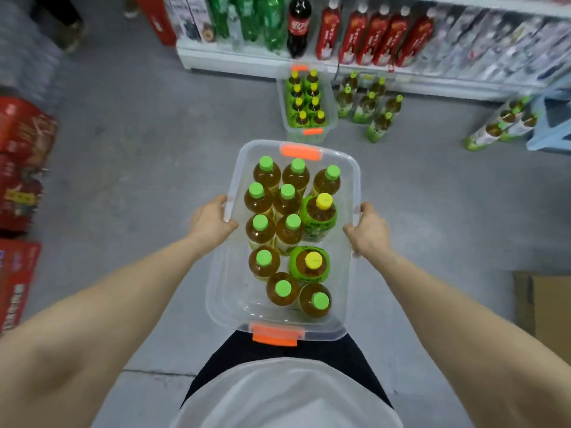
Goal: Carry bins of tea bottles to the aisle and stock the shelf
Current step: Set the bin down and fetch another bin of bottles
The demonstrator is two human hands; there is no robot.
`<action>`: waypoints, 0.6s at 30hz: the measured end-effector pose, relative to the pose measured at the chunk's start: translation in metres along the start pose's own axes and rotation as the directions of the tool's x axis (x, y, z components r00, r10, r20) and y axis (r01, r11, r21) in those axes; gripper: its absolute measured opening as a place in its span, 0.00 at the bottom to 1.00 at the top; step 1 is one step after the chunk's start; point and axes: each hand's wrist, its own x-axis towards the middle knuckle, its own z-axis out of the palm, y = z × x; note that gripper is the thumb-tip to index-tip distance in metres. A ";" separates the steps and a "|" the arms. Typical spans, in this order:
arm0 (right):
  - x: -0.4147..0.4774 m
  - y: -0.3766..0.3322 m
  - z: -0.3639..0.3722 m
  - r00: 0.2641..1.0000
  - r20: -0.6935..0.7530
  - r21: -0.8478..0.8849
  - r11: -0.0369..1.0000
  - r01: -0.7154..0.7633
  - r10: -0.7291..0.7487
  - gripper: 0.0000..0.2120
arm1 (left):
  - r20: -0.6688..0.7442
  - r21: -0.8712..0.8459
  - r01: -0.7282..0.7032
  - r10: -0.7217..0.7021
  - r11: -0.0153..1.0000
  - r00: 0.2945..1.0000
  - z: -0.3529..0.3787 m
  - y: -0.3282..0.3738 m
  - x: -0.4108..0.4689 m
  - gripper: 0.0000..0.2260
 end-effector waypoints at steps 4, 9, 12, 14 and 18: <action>0.077 -0.079 -0.012 0.992 0.082 -0.056 0.993 0.100 -0.095 0.14 | -0.043 -0.063 0.120 -0.123 0.991 0.991 -0.034 -0.003 0.056 0.28; 0.163 -0.181 -0.015 0.979 0.113 -0.130 0.974 0.186 -0.172 0.16 | -0.093 -0.135 0.198 -0.212 0.971 0.973 -0.088 -0.008 0.134 0.26; 0.210 -0.240 -0.006 0.980 0.129 -0.154 0.973 0.173 -0.154 0.15 | -0.094 -0.147 0.214 -0.229 0.966 0.969 -0.120 -0.018 0.193 0.27; 0.238 -0.277 0.003 0.981 0.135 -0.159 0.974 0.162 -0.141 0.16 | -0.069 -0.139 0.222 -0.233 0.965 0.970 -0.142 -0.028 0.235 0.26; 0.291 -0.346 0.023 0.982 0.153 -0.150 0.980 0.130 -0.107 0.19 | -0.044 -0.109 0.234 -0.240 0.966 0.970 -0.192 -0.041 0.320 0.27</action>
